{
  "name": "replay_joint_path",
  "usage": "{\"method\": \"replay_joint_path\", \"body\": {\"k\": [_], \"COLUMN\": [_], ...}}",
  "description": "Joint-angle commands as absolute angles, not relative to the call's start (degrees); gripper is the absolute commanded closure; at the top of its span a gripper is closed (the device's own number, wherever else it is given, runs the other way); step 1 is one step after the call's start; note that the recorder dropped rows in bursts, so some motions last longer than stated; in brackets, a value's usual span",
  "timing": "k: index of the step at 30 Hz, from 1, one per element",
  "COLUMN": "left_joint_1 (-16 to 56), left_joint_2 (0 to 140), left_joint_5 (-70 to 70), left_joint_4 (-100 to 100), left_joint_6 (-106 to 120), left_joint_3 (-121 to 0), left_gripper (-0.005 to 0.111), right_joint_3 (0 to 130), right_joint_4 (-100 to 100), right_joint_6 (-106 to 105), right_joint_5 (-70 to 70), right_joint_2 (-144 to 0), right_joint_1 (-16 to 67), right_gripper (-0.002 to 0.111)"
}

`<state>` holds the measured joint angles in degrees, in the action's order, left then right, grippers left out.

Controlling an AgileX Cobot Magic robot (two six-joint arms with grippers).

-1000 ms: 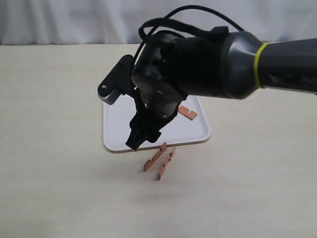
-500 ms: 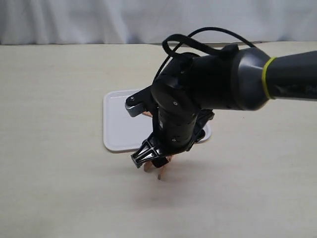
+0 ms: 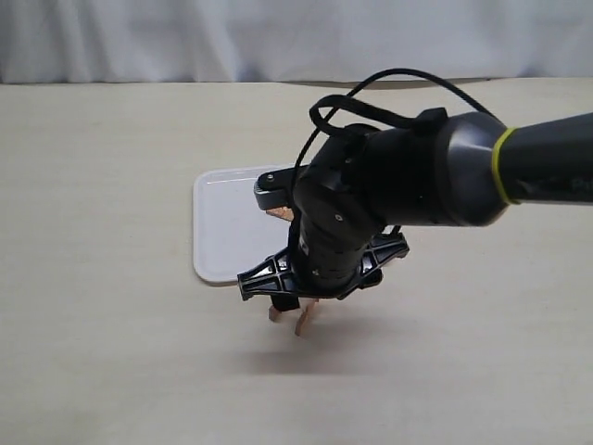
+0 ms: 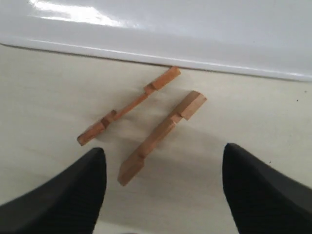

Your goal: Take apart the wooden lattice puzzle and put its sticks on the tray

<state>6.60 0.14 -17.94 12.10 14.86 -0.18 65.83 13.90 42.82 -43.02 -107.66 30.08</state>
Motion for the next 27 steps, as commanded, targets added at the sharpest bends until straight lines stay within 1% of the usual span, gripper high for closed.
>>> {"method": "replay_joint_path", "body": {"k": [1,19,21,24,27], "left_joint_1": [6.0,6.0,6.0,6.0,6.0], "left_joint_2": [0.0,0.0,0.0,0.0,0.0], "left_joint_5": [-17.4,-17.4,-17.4,-17.4,-17.4], "left_joint_4": [12.2,12.2,12.2,12.2,12.2], "left_joint_6": [15.2,15.2,15.2,15.2,15.2], "left_joint_3": [0.0,0.0,0.0,0.0,0.0], "left_gripper": [0.107,0.107,0.107,0.107,0.107], "right_joint_3": [64.5,64.3,64.3,64.3,64.3], "right_joint_4": [14.6,14.2,14.2,14.2,14.2], "right_joint_6": [44.5,44.9,45.5,45.9,46.6], "right_joint_5": [-41.2,-38.8,-38.8,-38.8,-38.8], "right_joint_2": [-107.2,-112.2,-112.2,-112.2,-112.2], "right_joint_1": [30.1,30.1,30.1,30.1,30.1], "right_gripper": [0.044,0.045,0.051,0.069,0.083]}}
